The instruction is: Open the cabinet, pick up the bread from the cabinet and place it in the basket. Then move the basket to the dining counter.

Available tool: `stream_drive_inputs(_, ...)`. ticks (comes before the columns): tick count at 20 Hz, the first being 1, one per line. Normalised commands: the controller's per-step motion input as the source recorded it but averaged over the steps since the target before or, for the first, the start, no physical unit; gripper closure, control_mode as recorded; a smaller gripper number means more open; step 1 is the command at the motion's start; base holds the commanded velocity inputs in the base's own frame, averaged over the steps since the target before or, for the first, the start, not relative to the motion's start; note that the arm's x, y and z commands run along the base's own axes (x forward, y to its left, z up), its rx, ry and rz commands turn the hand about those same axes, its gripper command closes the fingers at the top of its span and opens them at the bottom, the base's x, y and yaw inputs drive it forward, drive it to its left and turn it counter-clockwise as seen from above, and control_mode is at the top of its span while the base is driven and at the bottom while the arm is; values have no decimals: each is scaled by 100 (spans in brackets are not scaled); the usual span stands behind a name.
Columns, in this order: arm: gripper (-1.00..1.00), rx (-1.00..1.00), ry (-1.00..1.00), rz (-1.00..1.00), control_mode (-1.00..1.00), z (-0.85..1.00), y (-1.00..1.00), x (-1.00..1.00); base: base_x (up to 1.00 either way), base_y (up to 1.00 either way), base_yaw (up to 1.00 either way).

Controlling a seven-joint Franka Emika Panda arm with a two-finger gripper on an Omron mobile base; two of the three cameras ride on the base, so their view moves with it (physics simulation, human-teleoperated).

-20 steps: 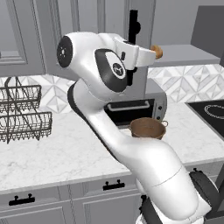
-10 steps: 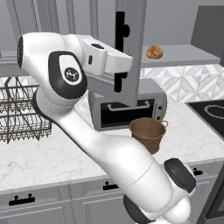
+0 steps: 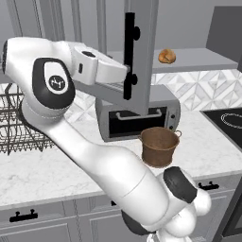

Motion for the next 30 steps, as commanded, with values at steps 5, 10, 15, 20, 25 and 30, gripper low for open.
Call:
stream_drive_inputs(5, -100, 2, 1, 16, -100, -9, 12, 3, 0, 0, 0)
stream_drive_inputs(10, -100, 0, 0, 40, -100, -22, -1, -83, 0, 0, 0)
stream_drive_inputs(15, -100, 4, 0, 64, -100, -43, -48, -99, 0, 0, 0)
stream_drive_inputs(20, -100, 7, 2, 65, -100, -22, -65, -69, 0, 0, 0)
stream_drive_inputs(25, -100, 13, 10, 56, -100, -44, -84, -24, 0, 0, 0)
stream_drive_inputs(30, -100, 51, 13, 36, -100, -27, -95, 11, 0, 0, 0)
